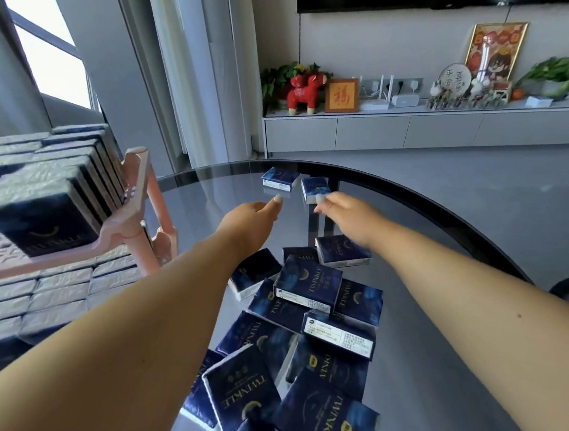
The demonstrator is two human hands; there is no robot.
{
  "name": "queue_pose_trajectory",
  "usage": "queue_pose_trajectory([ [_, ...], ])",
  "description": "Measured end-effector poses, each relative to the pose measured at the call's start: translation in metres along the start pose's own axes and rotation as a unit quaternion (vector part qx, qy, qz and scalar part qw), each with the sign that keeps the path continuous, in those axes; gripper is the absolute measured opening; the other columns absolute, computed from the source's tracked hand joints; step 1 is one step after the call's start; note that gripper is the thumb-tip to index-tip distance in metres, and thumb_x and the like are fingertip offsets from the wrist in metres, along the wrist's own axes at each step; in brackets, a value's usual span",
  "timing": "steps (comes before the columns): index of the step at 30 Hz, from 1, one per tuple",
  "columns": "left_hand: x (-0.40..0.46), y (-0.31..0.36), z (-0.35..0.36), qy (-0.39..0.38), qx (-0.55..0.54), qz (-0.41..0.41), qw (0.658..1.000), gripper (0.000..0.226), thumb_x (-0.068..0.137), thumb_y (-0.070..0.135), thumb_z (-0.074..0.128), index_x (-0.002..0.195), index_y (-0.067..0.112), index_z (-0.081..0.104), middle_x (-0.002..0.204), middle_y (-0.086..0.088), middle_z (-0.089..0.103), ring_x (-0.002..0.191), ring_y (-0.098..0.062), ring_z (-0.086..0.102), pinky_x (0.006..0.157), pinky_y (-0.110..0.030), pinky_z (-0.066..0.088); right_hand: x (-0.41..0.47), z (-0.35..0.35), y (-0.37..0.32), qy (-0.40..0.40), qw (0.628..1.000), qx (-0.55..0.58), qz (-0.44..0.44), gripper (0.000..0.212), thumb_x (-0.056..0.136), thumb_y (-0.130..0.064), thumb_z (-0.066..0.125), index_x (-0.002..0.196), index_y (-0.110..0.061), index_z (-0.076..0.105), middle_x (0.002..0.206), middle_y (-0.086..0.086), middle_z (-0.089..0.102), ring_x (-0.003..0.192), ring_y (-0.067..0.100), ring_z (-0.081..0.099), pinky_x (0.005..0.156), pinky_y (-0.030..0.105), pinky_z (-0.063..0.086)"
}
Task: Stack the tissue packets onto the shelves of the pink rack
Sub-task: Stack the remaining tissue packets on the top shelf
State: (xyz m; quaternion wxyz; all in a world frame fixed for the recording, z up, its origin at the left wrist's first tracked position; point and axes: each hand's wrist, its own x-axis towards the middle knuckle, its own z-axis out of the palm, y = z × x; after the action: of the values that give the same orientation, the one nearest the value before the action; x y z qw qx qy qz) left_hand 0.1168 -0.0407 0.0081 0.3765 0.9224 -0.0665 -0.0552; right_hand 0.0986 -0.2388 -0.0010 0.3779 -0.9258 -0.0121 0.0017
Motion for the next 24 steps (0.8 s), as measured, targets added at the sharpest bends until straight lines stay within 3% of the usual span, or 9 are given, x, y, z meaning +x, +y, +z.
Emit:
queue_pose_trajectory([
  [4,0.009,-0.007,0.009,-0.011,0.026,-0.005,1.0,0.059,0.101,0.054,0.025,0.131,0.012,0.053,0.131,-0.011,0.056,0.119,-0.029,0.05,0.091,-0.032,0.034,0.046,-0.005,-0.001,0.084,0.995,-0.051,0.001,0.054,0.097,-0.051,0.032,0.097,-0.004,0.058,0.104,0.018,0.061,0.096,0.037,0.056,0.069,0.032,0.035],
  [6,0.015,-0.011,0.016,-0.003,0.025,-0.004,1.0,0.059,0.1,0.056,0.024,0.135,0.017,0.05,0.135,-0.01,0.053,0.123,-0.029,0.047,0.099,-0.037,0.036,0.068,-0.003,0.001,0.098,0.992,-0.081,0.01,0.045,0.096,-0.053,0.031,0.073,-0.02,0.052,0.091,0.009,0.054,0.084,0.031,0.052,0.062,0.03,0.032],
  [8,0.02,-0.014,0.022,0.008,0.018,-0.008,1.0,0.06,0.099,0.057,0.022,0.138,0.021,0.047,0.139,-0.007,0.051,0.127,-0.028,0.044,0.107,-0.043,0.033,0.088,0.0,0.0,0.088,0.991,-0.096,0.023,0.043,0.095,-0.056,0.029,0.071,-0.026,0.047,0.094,0.003,0.052,0.088,0.025,0.051,0.067,0.032,0.036],
  [10,0.025,-0.019,0.025,0.013,0.028,-0.018,0.999,0.059,0.099,0.056,0.019,0.144,0.024,0.04,0.147,-0.004,0.042,0.136,-0.026,0.035,0.111,-0.042,0.026,0.104,0.005,-0.003,0.059,0.992,-0.108,0.033,0.044,0.096,-0.057,0.023,0.095,-0.03,0.058,0.113,0.005,0.055,0.107,0.027,0.05,0.085,0.036,0.041],
  [13,0.031,-0.028,0.029,0.001,0.057,-0.014,0.998,0.059,0.099,0.051,0.016,0.154,0.028,0.019,0.159,0.0,0.022,0.146,-0.023,0.017,0.115,-0.041,0.014,0.118,0.009,-0.008,0.009,0.993,-0.091,0.068,0.059,0.097,-0.058,0.018,0.139,-0.025,0.043,0.144,0.007,0.042,0.132,0.029,0.037,0.107,0.041,0.031],
  [16,0.033,-0.029,0.03,0.009,0.022,-0.037,0.999,0.065,0.097,0.056,0.015,0.155,0.028,0.013,0.162,0.003,0.013,0.149,-0.019,0.01,0.117,-0.041,0.01,0.119,0.009,-0.011,0.074,0.995,-0.054,0.043,0.059,0.096,-0.058,0.021,0.11,-0.017,0.061,0.097,0.008,0.069,0.098,0.026,0.062,0.092,0.038,0.045],
  [18,0.032,-0.027,0.032,0.011,0.032,-0.034,0.999,0.064,0.097,0.055,0.014,0.155,0.029,0.011,0.163,0.003,0.01,0.149,-0.02,0.008,0.117,-0.041,0.01,0.118,0.01,-0.016,0.138,0.99,-0.012,0.016,0.055,0.096,-0.055,0.024,0.088,-0.018,0.064,0.066,0.003,0.063,0.077,0.025,0.063,0.082,0.037,0.048],
  [21,0.032,-0.027,0.031,0.014,0.014,-0.042,0.999,0.067,0.096,0.058,0.013,0.156,0.028,0.01,0.163,0.004,0.011,0.149,-0.019,0.008,0.117,-0.04,0.01,0.129,0.019,-0.025,0.165,0.985,-0.045,-0.017,0.054,0.098,-0.05,0.024,0.098,-0.012,0.063,0.093,0.01,0.064,0.093,0.03,0.058,0.086,0.042,0.047],
  [24,0.032,-0.026,0.033,0.012,0.029,-0.028,0.999,0.064,0.096,0.057,0.014,0.155,0.03,0.013,0.162,0.005,0.015,0.148,-0.021,0.011,0.116,-0.041,0.011,0.149,0.031,-0.029,0.05,0.988,-0.145,-0.025,0.05,0.1,-0.045,0.019,0.134,-0.019,0.046,0.142,0.012,0.044,0.131,0.032,0.037,0.109,0.045,0.03],
])
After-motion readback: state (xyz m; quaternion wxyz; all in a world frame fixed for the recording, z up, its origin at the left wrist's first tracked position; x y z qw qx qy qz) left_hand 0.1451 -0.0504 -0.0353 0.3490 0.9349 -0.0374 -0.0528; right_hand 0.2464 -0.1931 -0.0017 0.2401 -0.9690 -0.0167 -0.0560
